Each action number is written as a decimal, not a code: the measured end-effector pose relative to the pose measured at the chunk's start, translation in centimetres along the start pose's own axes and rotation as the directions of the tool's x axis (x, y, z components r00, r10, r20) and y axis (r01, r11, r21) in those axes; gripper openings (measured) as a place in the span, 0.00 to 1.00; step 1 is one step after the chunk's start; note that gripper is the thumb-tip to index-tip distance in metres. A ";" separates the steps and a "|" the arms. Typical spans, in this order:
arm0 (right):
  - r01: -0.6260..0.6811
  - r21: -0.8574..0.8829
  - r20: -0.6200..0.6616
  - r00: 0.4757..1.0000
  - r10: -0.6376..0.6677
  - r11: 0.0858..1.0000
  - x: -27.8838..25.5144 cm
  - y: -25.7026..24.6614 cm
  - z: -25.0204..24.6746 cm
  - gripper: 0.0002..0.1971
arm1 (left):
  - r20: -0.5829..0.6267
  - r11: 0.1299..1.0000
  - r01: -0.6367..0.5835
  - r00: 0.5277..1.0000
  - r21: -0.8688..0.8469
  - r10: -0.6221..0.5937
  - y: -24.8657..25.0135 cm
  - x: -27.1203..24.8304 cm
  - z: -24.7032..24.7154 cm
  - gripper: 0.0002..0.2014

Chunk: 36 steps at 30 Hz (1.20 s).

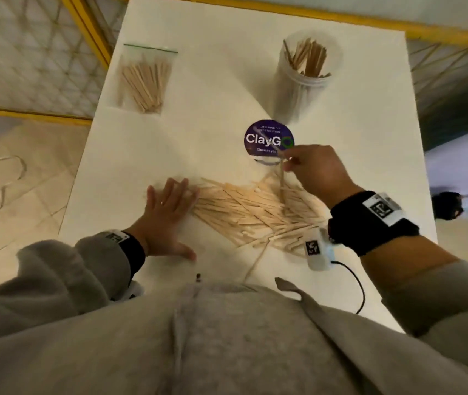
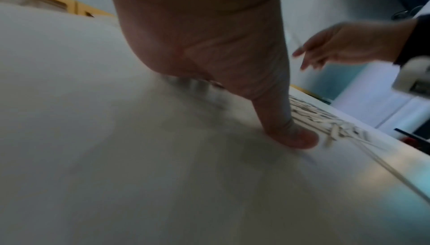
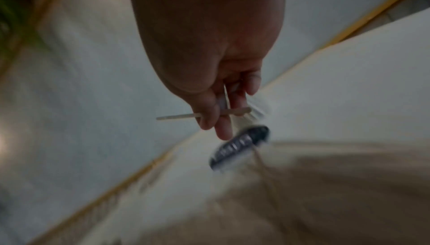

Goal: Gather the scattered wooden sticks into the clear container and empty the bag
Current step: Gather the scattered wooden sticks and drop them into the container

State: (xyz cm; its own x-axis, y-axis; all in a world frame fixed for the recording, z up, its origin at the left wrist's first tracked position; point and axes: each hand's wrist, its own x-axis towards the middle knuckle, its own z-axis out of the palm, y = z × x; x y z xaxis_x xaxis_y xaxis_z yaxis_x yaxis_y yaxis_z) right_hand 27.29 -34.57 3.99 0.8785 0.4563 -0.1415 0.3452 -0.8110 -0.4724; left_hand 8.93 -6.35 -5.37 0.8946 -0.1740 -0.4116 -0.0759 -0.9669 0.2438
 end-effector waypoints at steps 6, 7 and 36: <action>-0.004 -0.112 0.005 1.000 0.005 0.994 -6.8 3.7 4.4 0.33 | -0.085 0.996 0.080 0.993 -0.049 -0.084 4.9 3.6 -0.7 0.66; 0.027 -0.112 0.038 0.999 -0.023 0.993 -8.3 4.5 4.6 0.41 | -0.092 0.996 0.078 0.992 -0.052 -0.083 5.4 4.2 -1.0 0.66; 0.214 -0.330 0.362 0.928 -0.087 0.919 0.8 2.0 5.0 0.12 | -0.206 0.988 0.122 0.973 0.097 -0.100 7.8 8.6 -5.4 0.21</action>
State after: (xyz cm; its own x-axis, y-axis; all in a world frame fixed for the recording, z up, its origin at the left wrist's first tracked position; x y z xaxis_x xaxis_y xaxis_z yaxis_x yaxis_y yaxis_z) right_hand 26.98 -34.03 -1.47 0.6660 0.6264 -0.4052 0.6147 -0.7685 -0.1776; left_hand 18.38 -14.37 -2.22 0.9692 -0.0340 -0.2440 -0.0082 -0.9944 0.1057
